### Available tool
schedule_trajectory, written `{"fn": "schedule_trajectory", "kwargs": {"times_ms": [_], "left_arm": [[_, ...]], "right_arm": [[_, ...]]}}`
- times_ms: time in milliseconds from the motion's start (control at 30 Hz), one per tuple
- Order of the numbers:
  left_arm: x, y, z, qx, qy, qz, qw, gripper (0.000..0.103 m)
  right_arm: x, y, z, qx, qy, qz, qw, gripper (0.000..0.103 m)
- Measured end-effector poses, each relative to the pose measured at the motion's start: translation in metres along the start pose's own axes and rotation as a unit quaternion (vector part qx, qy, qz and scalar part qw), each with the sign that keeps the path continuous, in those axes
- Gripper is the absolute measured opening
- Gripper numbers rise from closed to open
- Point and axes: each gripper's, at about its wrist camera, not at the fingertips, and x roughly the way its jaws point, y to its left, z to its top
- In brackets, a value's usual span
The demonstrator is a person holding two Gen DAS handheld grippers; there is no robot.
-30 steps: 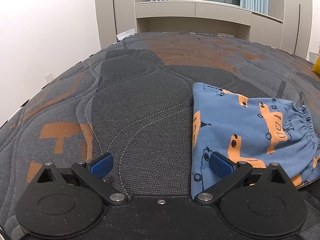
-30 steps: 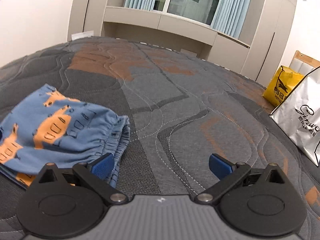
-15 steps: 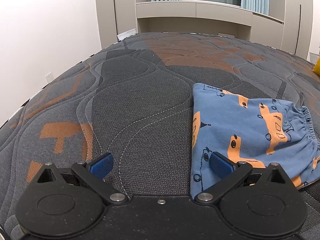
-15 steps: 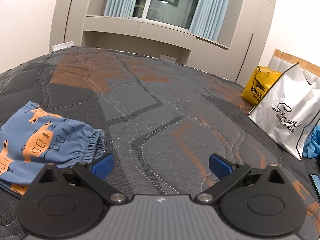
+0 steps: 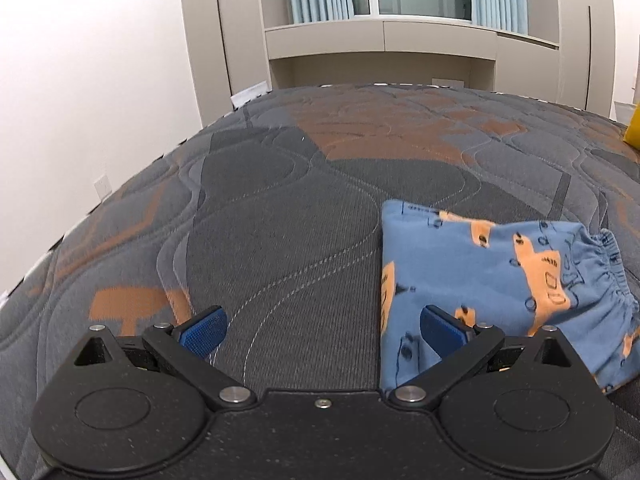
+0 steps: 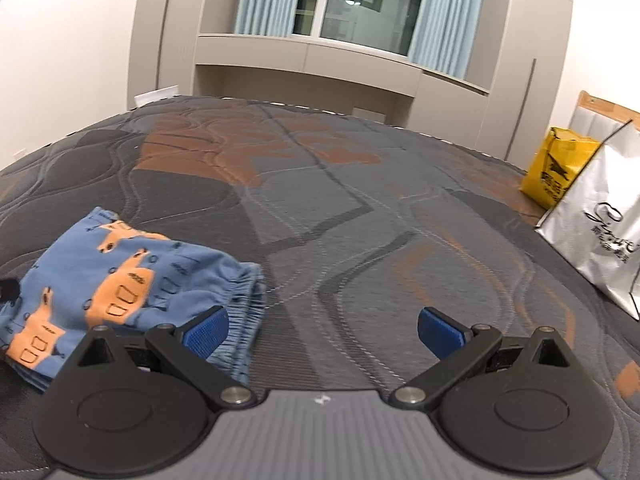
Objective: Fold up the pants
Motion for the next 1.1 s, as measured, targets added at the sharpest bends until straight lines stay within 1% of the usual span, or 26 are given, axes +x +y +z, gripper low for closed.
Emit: {"fn": "schedule_trajectory", "kwargs": {"times_ms": [133, 300, 400, 433, 533, 667, 733, 800, 867, 900, 967, 1033, 1100], "left_arm": [[0.004, -0.005, 0.004, 0.008, 0.001, -0.003, 1.0000, 0.103], [0.011, -0.008, 0.004, 0.015, 0.005, -0.006, 0.9998, 0.102], [0.016, -0.007, 0.004, 0.017, 0.007, -0.007, 0.9998, 0.103], [0.017, -0.006, 0.004, 0.018, 0.008, -0.007, 0.9998, 0.103], [0.019, -0.002, 0.002, 0.015, 0.012, -0.006, 0.9998, 0.102], [0.020, 0.006, -0.002, 0.005, 0.016, -0.010, 0.9998, 0.103], [0.018, 0.011, -0.005, -0.001, 0.017, -0.012, 0.9998, 0.102], [0.016, 0.016, -0.008, -0.008, 0.019, -0.014, 0.9997, 0.102], [0.016, 0.021, -0.013, -0.017, 0.024, -0.018, 0.9994, 0.103], [0.016, 0.023, -0.015, -0.022, 0.026, -0.020, 0.9992, 0.103], [0.016, 0.026, -0.019, -0.029, 0.028, -0.026, 0.9988, 0.103], [0.018, 0.030, -0.021, -0.037, 0.030, -0.031, 0.9984, 0.103], [0.019, 0.031, -0.023, -0.041, 0.031, -0.036, 0.9980, 0.103]], "right_arm": [[0.003, 0.008, 0.001, -0.003, 0.007, 0.009, 1.000, 0.103], [0.007, 0.011, 0.003, -0.015, 0.015, -0.002, 1.000, 0.103], [0.010, 0.009, 0.004, -0.008, 0.013, 0.003, 1.000, 0.103], [0.011, 0.009, 0.005, -0.003, 0.009, 0.008, 1.000, 0.103], [0.016, 0.011, 0.012, 0.006, -0.005, 0.041, 0.999, 0.103], [0.031, 0.030, 0.025, -0.028, -0.002, 0.054, 0.998, 0.103], [0.038, 0.042, 0.033, -0.043, -0.005, 0.085, 0.995, 0.103], [0.048, 0.055, 0.043, -0.059, -0.011, 0.133, 0.989, 0.103], [0.059, 0.066, 0.053, -0.074, -0.022, 0.184, 0.980, 0.103], [0.069, 0.072, 0.060, -0.081, -0.022, 0.215, 0.973, 0.103], [0.090, 0.083, 0.069, -0.088, -0.005, 0.259, 0.962, 0.103], [0.109, 0.096, 0.075, -0.101, 0.018, 0.279, 0.955, 0.103], [0.126, 0.109, 0.077, -0.123, 0.037, 0.276, 0.952, 0.103]]}}
